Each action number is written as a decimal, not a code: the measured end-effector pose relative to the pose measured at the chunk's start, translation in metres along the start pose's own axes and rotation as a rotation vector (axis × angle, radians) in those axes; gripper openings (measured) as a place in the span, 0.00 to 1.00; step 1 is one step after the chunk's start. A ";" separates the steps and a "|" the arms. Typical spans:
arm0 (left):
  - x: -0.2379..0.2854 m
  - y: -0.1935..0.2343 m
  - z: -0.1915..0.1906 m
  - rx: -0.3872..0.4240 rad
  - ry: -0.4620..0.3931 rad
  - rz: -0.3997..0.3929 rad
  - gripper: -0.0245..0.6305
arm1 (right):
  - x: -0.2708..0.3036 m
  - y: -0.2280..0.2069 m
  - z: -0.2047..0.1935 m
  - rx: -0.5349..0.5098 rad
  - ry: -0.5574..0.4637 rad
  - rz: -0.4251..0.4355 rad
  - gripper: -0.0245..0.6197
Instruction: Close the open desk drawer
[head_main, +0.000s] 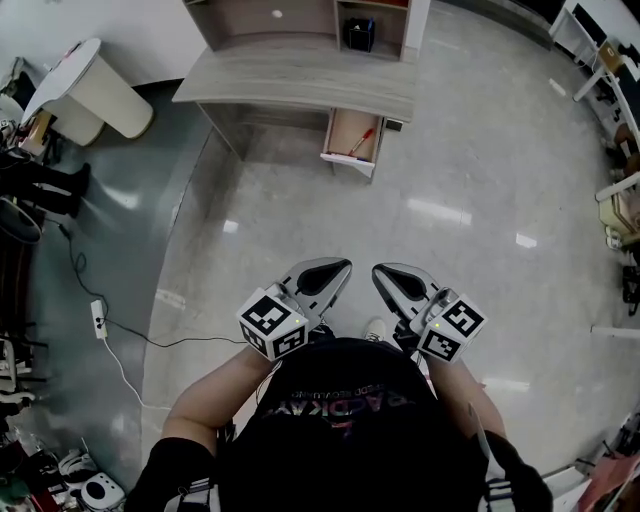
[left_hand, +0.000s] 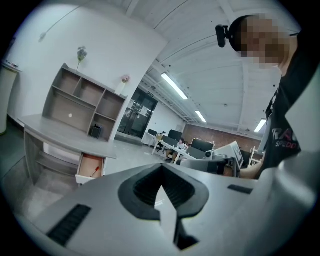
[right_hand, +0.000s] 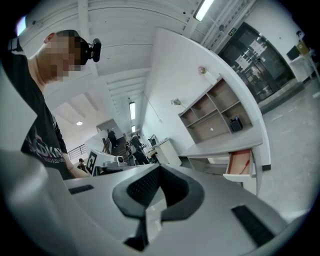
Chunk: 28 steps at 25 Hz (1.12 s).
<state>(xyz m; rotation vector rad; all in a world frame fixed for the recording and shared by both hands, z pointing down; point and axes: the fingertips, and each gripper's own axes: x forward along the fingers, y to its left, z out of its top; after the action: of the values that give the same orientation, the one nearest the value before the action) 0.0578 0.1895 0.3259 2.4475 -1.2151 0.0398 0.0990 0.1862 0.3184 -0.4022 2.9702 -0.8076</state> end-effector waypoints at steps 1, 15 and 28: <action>-0.002 0.005 0.002 0.000 -0.002 -0.005 0.05 | 0.004 0.000 0.001 -0.008 -0.001 -0.011 0.06; -0.021 0.073 0.020 0.005 -0.007 -0.071 0.05 | 0.048 -0.009 0.011 -0.048 -0.052 -0.169 0.06; -0.031 0.110 0.034 -0.010 -0.003 -0.090 0.05 | 0.065 -0.025 0.016 -0.031 -0.069 -0.273 0.06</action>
<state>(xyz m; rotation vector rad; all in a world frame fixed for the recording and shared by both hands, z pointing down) -0.0512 0.1410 0.3267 2.4911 -1.1021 0.0048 0.0437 0.1409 0.3188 -0.8334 2.9042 -0.7503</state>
